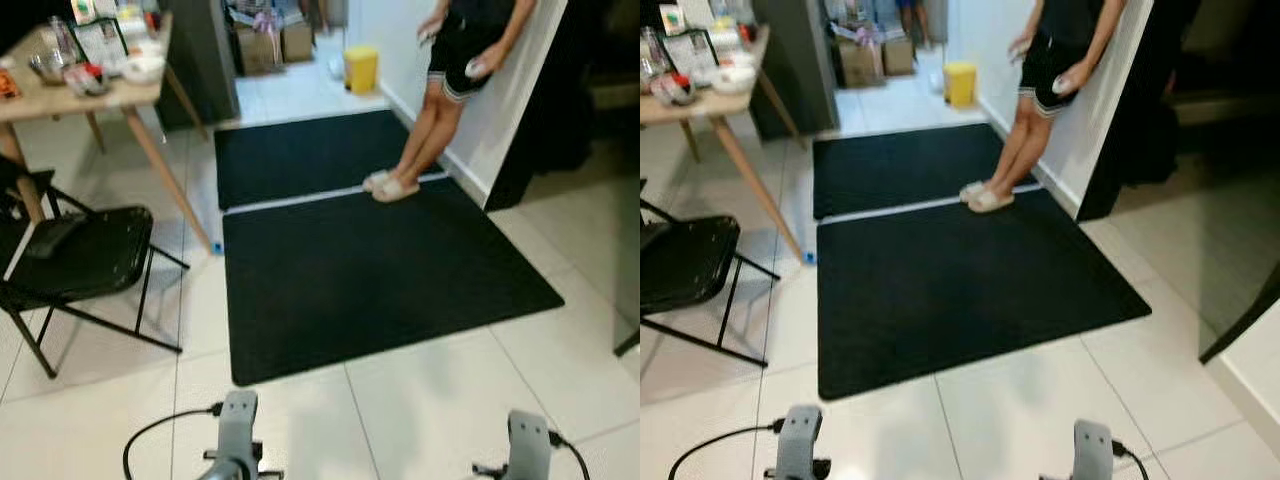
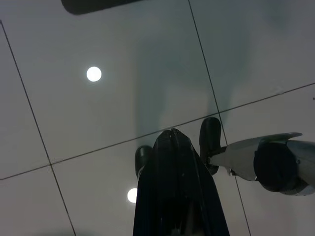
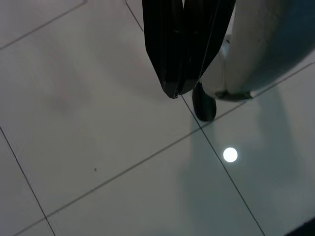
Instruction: Restocking fridge
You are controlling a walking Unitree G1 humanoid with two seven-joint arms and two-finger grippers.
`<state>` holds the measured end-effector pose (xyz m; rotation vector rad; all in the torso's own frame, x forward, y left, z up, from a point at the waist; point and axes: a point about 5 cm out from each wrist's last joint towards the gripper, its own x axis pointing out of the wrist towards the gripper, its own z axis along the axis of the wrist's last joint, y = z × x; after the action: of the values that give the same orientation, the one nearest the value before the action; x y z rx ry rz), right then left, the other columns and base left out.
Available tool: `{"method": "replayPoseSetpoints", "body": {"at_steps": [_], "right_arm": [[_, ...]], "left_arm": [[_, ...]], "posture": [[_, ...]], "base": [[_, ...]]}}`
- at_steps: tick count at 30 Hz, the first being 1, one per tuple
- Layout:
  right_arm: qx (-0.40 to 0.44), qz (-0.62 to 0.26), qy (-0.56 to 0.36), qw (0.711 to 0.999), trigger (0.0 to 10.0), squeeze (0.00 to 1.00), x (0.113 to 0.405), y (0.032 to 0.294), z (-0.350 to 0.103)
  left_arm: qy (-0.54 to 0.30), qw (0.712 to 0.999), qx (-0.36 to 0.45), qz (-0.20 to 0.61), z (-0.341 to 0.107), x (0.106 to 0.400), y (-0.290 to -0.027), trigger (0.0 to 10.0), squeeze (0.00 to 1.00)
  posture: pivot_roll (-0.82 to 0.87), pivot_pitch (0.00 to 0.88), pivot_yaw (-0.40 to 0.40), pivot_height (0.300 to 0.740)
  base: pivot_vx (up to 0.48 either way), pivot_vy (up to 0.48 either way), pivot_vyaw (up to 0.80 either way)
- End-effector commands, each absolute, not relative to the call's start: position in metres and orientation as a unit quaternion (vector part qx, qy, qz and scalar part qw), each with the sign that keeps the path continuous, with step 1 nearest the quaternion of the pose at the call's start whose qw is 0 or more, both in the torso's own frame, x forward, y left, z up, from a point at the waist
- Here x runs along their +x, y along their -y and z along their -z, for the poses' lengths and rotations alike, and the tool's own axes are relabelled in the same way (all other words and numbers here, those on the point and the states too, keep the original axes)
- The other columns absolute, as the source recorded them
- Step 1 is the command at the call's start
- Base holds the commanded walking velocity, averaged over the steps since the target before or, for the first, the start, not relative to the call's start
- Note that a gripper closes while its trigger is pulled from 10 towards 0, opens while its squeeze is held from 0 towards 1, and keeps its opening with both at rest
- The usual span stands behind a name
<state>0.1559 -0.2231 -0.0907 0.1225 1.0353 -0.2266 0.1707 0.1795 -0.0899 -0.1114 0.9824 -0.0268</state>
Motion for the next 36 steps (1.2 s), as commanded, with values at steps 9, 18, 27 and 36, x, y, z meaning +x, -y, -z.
{"method": "replayPoseSetpoints", "body": {"at_steps": [9,18,27,36], "right_arm": [[0.061,0.105,-0.497,0.859,10.0,0.0,0.1545,0.2215,0.0917],[0.061,0.105,-0.497,0.859,10.0,0.0,0.1539,0.2221,0.0917],[0.06,0.103,-0.496,0.86,10.0,0.0,0.1548,0.2213,0.0915],[0.062,0.105,-0.497,0.859,10.0,0.0,0.154,0.2213,0.0919]], "left_arm": [[-0.477,0.878,-0.034,0.019,0.0911,0.1671,-0.1827,10.0,0.0],[-0.477,0.878,-0.028,0.004,0.0909,0.1671,-0.1868,10.0,0.0],[-0.476,0.879,-0.03,0.009,0.0907,0.1674,-0.1859,10.0,0.0],[-0.477,0.879,-0.011,0.005,0.0904,0.1681,-0.1881,10.0,0.0]], "posture": [[0.01,0.014,-0.019,0.74],[0.01,0.01,-0.017,0.74],[0.01,0.004,-0.016,0.74],[0.01,0.01,-0.014,0.74]], "base": [[0.0,-0.157,0.0],[0.0,-0.105,0.0],[0.0,0.0,0.0],[0.0,-0.373,0.0]]}}
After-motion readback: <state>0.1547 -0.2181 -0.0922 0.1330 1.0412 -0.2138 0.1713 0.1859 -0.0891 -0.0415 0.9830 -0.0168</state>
